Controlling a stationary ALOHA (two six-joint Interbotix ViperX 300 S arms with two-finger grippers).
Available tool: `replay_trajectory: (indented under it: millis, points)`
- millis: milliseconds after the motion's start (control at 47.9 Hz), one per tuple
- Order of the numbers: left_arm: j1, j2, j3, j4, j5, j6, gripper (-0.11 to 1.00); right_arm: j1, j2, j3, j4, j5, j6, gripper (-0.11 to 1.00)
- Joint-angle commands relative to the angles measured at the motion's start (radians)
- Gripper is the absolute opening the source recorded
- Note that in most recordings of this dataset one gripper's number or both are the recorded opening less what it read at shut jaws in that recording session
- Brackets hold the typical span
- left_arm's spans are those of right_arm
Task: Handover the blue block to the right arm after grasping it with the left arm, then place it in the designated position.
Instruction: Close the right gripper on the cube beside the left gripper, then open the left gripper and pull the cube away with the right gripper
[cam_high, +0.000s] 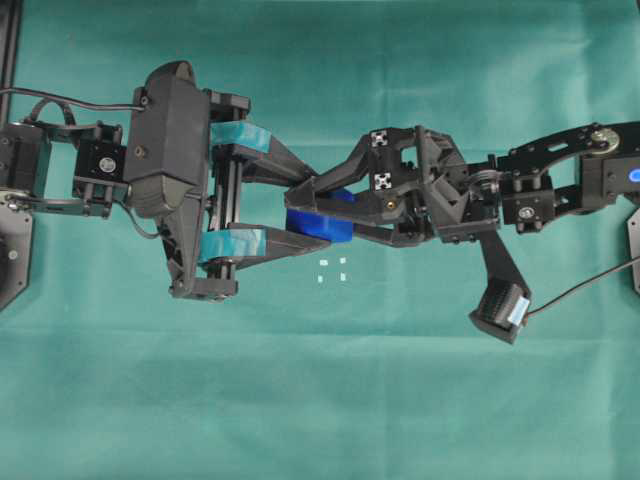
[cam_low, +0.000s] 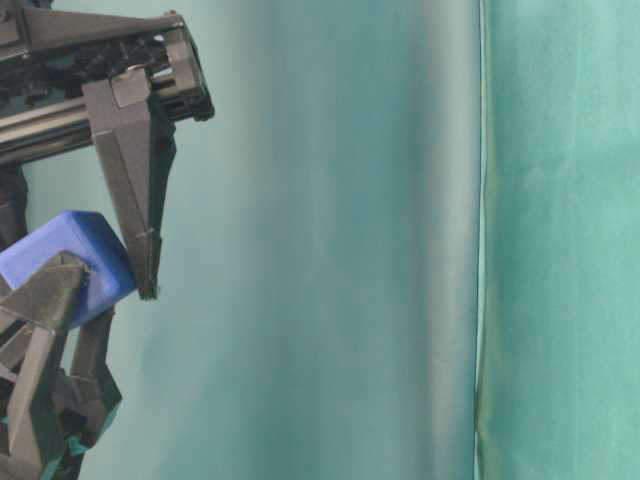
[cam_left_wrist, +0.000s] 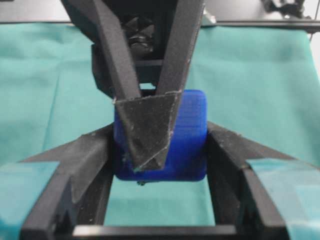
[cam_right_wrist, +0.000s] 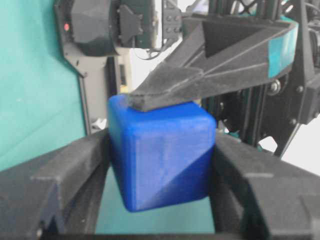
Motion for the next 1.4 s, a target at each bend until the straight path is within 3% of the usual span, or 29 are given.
replay_trajectory:
  millis: [0, 878, 898, 1045, 1107, 1379]
  points:
    - [0.000, -0.015, -0.014, -0.002, -0.006, 0.000, 0.47, 0.012, -0.020, -0.020, 0.006, 0.000, 0.005, 0.57]
    - [0.000, -0.012, -0.020, -0.002, 0.006, -0.011, 0.48, 0.021, -0.020, -0.018, 0.008, 0.008, 0.008, 0.57]
    - [0.000, -0.012, -0.020, -0.002, 0.006, -0.014, 0.49, 0.021, -0.018, -0.018, 0.008, 0.008, 0.008, 0.57]
    - [0.002, -0.014, -0.018, -0.002, 0.008, -0.015, 0.87, 0.023, -0.020, -0.017, 0.012, 0.009, 0.008, 0.57]
    - [0.005, -0.017, -0.014, -0.002, 0.008, -0.015, 0.97, 0.025, -0.020, -0.015, 0.014, 0.014, 0.008, 0.57]
    - [0.015, -0.037, 0.006, -0.002, 0.012, -0.017, 1.00, 0.029, -0.020, -0.017, 0.014, 0.031, 0.008, 0.57]
